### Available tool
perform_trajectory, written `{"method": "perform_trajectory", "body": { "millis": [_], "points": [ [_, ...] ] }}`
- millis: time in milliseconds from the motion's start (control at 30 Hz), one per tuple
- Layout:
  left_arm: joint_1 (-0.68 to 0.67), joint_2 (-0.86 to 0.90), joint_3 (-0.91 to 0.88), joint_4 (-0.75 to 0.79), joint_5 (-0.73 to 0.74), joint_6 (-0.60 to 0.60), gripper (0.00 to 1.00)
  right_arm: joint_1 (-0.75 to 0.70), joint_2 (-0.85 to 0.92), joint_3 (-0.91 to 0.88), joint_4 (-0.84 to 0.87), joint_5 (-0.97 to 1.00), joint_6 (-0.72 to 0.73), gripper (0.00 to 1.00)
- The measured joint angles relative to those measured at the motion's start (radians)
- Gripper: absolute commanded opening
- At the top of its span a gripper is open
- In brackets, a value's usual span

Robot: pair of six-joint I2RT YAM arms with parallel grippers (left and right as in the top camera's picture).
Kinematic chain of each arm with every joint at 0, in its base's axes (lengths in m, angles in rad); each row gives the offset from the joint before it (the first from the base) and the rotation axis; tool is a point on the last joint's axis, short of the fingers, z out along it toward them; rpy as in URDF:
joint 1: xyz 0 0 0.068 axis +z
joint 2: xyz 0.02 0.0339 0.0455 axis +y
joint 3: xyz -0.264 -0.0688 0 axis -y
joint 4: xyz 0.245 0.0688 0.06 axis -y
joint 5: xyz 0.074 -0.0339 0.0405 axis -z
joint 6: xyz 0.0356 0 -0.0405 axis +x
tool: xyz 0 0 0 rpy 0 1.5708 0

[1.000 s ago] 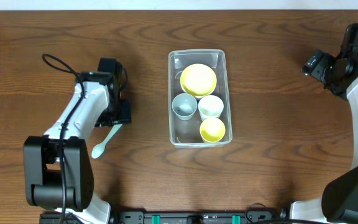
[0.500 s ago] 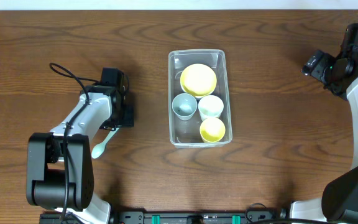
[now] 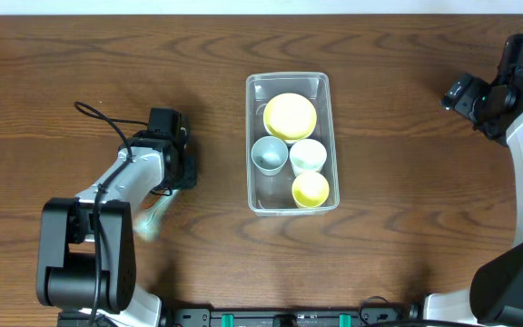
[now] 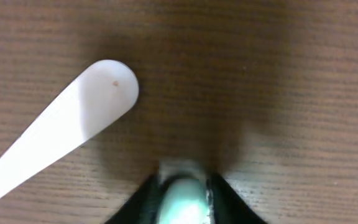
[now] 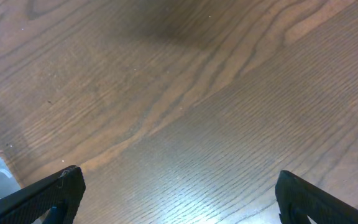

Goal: Pack container

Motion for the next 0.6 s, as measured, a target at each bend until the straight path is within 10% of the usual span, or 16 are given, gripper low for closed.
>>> {"method": "perform_trajectory", "body": {
  "millis": [600],
  "points": [
    [0.002,-0.007,0.006,-0.122,0.039,-0.031,0.3,0.0,0.0,0.0,0.0,0.0,0.0,0.99]
  ]
}}
